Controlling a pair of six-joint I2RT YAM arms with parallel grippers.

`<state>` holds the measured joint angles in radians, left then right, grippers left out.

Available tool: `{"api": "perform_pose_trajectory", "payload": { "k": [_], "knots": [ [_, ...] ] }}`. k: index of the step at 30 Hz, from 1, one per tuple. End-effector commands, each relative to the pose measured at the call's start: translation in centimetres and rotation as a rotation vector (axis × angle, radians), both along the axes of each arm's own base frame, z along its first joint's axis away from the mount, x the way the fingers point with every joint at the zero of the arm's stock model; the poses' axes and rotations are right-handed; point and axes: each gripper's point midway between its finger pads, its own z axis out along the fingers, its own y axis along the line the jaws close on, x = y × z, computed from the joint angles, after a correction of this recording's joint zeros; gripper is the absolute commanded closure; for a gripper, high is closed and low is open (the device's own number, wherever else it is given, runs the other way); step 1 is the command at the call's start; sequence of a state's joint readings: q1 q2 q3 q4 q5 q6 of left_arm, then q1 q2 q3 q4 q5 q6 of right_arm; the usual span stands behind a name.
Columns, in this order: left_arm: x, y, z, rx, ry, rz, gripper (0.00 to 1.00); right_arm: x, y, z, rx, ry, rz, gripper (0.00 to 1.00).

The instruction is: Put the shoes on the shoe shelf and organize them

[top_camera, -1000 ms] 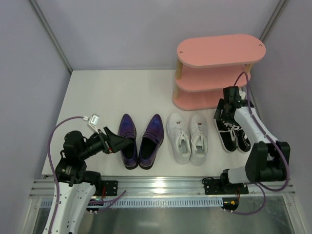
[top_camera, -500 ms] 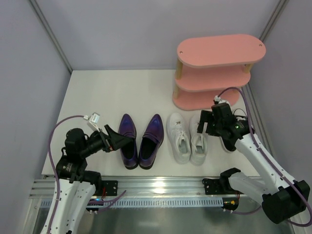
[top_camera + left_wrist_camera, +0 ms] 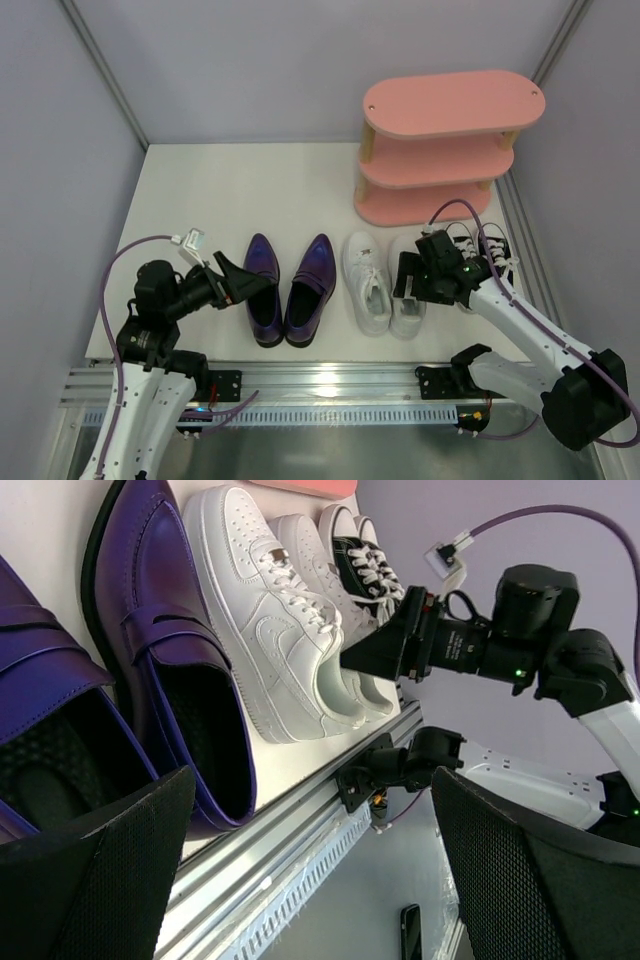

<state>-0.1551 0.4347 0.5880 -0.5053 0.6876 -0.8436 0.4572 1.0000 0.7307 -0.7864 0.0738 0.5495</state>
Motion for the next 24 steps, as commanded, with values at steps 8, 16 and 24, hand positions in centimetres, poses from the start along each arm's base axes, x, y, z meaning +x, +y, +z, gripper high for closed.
{"api": "perform_pose_trajectory", "payload": {
  "k": [8,16,24],
  "knots": [
    [1.0,-0.1,0.5,-0.031,-0.020,0.024,0.00,-0.2,0.2,-4.0,-0.049,0.075,-0.011,0.58],
    [1.3,-0.1,0.6,-0.037,-0.019,0.026,0.00,-0.5,-0.6,-2.1,-0.068,0.045,-0.019,0.96],
    [1.5,-0.2,0.7,-0.041,-0.033,0.025,0.00,0.4,-1.8,6.3,-0.060,-0.126,-0.056,0.96]
  ]
}}
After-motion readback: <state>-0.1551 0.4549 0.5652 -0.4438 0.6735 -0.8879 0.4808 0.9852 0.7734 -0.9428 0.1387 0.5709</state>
